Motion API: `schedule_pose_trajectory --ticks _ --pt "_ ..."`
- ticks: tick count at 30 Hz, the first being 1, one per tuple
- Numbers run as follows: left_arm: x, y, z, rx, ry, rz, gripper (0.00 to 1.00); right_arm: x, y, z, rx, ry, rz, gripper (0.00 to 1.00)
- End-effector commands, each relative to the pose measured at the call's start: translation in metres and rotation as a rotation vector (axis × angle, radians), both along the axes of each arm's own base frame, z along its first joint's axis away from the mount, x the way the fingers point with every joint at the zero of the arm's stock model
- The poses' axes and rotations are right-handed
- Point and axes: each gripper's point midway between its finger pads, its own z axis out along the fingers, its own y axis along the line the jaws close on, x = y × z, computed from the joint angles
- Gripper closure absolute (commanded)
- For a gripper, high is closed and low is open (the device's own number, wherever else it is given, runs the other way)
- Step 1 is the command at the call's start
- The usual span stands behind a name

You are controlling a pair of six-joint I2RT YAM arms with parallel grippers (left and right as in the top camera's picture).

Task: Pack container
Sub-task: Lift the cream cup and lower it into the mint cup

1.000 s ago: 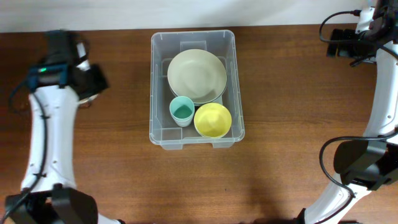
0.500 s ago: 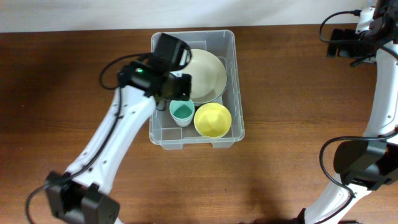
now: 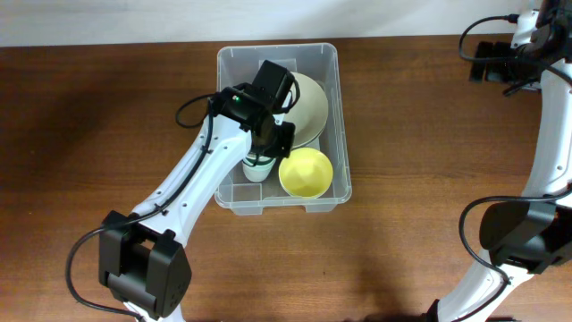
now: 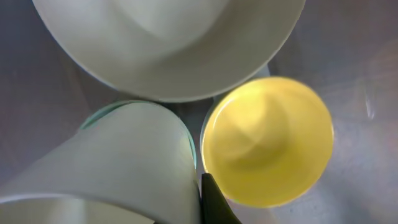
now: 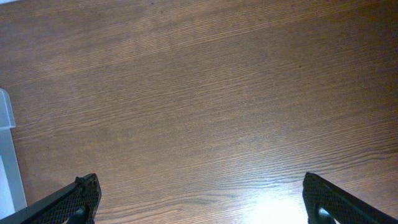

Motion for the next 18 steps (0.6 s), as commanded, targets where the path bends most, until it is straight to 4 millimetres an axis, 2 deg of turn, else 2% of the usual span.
schedule_pose_trajectory --ticks 1,9,11,15,16,18 --pt "-0.009 -0.005 0.003 -0.001 0.025 -0.031 0.99 -0.002 0.001 0.012 0.0 -0.03 -0.006 0.01" --pt "-0.014 0.003 0.0 0.042 0.039 -0.031 0.98 -0.002 0.001 0.012 0.0 -0.03 -0.006 0.01" --pt "-0.012 0.009 0.0 0.073 0.029 -0.022 0.9 -0.002 0.001 0.012 0.0 -0.03 -0.006 0.01" --pt "-0.009 0.02 0.004 0.127 -0.001 -0.003 0.89 -0.002 0.001 0.012 0.0 -0.03 -0.006 0.01" --pt "-0.009 0.019 0.005 0.124 -0.005 -0.004 0.86 -0.002 0.001 0.012 0.001 -0.03 -0.006 0.01" --pt "-0.008 0.018 0.007 0.117 -0.011 -0.004 0.66 -0.002 0.001 0.012 0.0 -0.03 -0.006 0.01"
